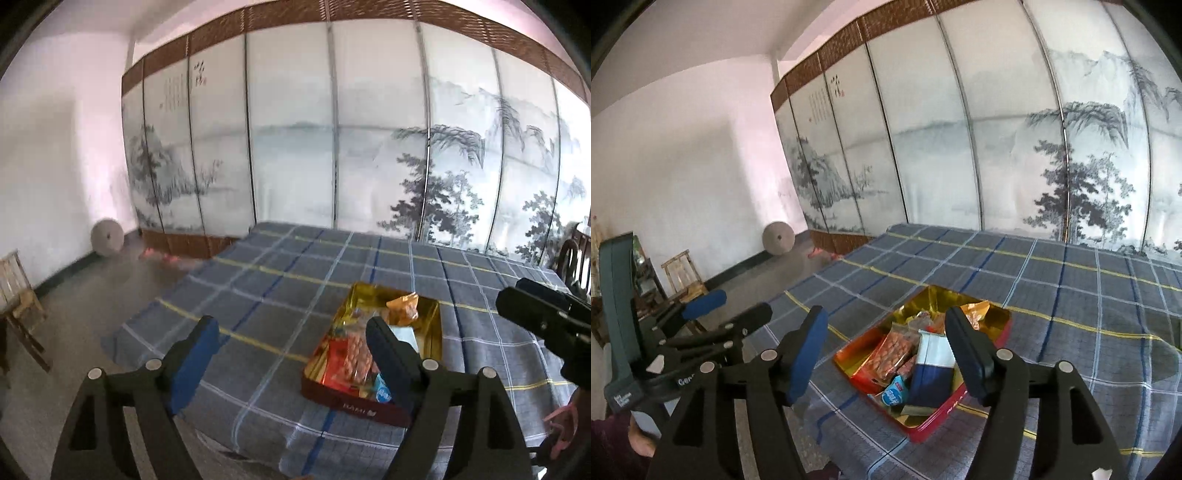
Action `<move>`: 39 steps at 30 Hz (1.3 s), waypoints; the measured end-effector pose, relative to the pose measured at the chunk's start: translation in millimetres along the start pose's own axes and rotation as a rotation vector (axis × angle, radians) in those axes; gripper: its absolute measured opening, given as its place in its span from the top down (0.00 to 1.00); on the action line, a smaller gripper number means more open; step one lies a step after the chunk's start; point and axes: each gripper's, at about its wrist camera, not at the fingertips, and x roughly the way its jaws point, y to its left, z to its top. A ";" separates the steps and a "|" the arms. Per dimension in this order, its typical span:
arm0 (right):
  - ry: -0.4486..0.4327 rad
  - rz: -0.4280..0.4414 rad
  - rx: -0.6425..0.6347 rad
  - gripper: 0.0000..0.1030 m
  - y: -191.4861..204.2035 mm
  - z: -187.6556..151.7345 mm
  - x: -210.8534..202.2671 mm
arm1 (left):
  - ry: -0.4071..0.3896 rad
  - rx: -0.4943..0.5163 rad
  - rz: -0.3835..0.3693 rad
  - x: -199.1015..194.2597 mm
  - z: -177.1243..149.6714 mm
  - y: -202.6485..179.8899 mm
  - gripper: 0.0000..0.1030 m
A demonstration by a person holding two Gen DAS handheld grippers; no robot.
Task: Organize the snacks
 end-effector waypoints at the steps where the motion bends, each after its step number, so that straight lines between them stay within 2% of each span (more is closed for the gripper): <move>1: -0.013 0.001 -0.003 0.38 0.9 0.2 -4.6 | -0.013 0.012 0.000 -5.6 3.3 -2.2 0.18; 6: -0.059 0.000 -0.011 0.33 5.1 0.3 -22.1 | -0.054 0.041 -0.058 -27.7 13.7 -9.5 0.18; 10: -0.078 -0.002 -0.005 0.32 2.9 -2.4 -32.6 | -0.021 0.044 -0.099 -30.6 16.3 -14.4 0.18; 14: -0.084 -0.007 -0.004 0.31 0.5 -6.1 -41.0 | -0.024 0.052 -0.100 -34.3 18.3 -19.1 0.18; 20: -0.080 -0.008 0.007 0.30 -4.1 -10.7 -46.6 | -0.031 0.064 -0.061 -40.8 18.4 -22.3 0.16; 34: -0.055 -0.010 0.031 0.28 -13.9 -19.4 -43.6 | 0.019 0.076 -0.060 -31.0 15.0 -27.6 0.16; 39: -0.025 -0.036 0.040 0.23 -25.1 -26.0 -38.9 | 0.043 0.079 -0.063 -24.4 13.1 -28.8 0.16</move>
